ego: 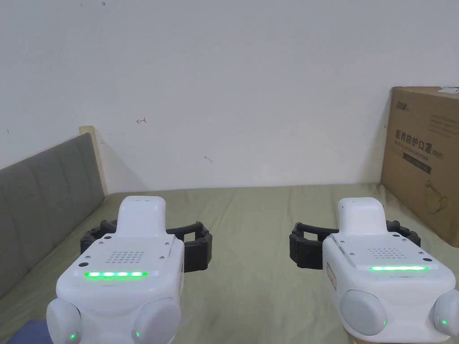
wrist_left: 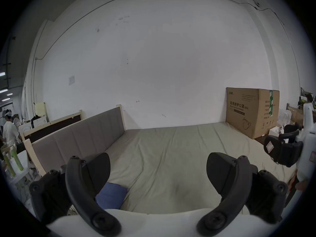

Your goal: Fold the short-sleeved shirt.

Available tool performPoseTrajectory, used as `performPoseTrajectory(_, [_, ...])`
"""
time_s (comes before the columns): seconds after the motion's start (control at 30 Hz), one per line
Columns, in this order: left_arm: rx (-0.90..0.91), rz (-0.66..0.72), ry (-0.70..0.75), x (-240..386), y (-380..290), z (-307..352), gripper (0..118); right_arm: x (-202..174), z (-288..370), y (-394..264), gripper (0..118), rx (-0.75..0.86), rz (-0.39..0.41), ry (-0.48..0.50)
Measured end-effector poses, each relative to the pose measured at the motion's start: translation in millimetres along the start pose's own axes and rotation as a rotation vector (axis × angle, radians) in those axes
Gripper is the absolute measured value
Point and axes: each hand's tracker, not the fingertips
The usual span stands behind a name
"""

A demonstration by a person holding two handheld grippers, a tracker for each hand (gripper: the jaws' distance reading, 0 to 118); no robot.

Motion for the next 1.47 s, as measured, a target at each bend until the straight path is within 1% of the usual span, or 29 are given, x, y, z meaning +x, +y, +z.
performPoseTrajectory(0.17, [-0.016, 0.023, 0.013, -2, 3, -1, 114, 0, -2, -1, 117, -0.014, 0.004, -0.009])
performPoseTrajectory(0.3, [-0.033, 0.042, 0.058, -1, 4, -1, 114, 0, -2, 1, 117, -0.014, 0.008, -0.013])
performPoseTrajectory(0.4, [-0.041, 0.050, 0.046, -3, 5, -1, 114, 1, -1, 2, 117, -0.016, 0.002, -0.006])
performPoseTrajectory(0.47, [-0.042, 0.058, 0.050, -3, 5, -1, 114, 0, -2, 1, 117, -0.021, 0.014, -0.015])
performPoseTrajectory(0.8, [-0.030, 0.008, 0.032, 4, 5, 0, 114, -1, -3, 1, 117, -0.026, 0.008, -0.007])
performPoseTrajectory(0.97, [-0.035, 0.008, 0.028, 6, 4, -2, 114, -3, -3, 2, 117, -0.023, 0.017, -0.003])
performPoseTrajectory(1.13, [-0.034, -0.004, 0.020, 8, 3, -3, 114, -1, -4, 3, 117, -0.024, -0.001, 0.003])
performPoseTrajectory(1.33, [-0.019, -0.007, 0.028, 9, 3, -3, 114, -1, -5, 1, 117, -0.028, 0.003, 0.006])
performPoseTrajectory(1.47, [-0.032, 0.013, 0.011, 6, 3, -4, 114, -1, -5, 1, 117, -0.029, -0.002, 0.015])
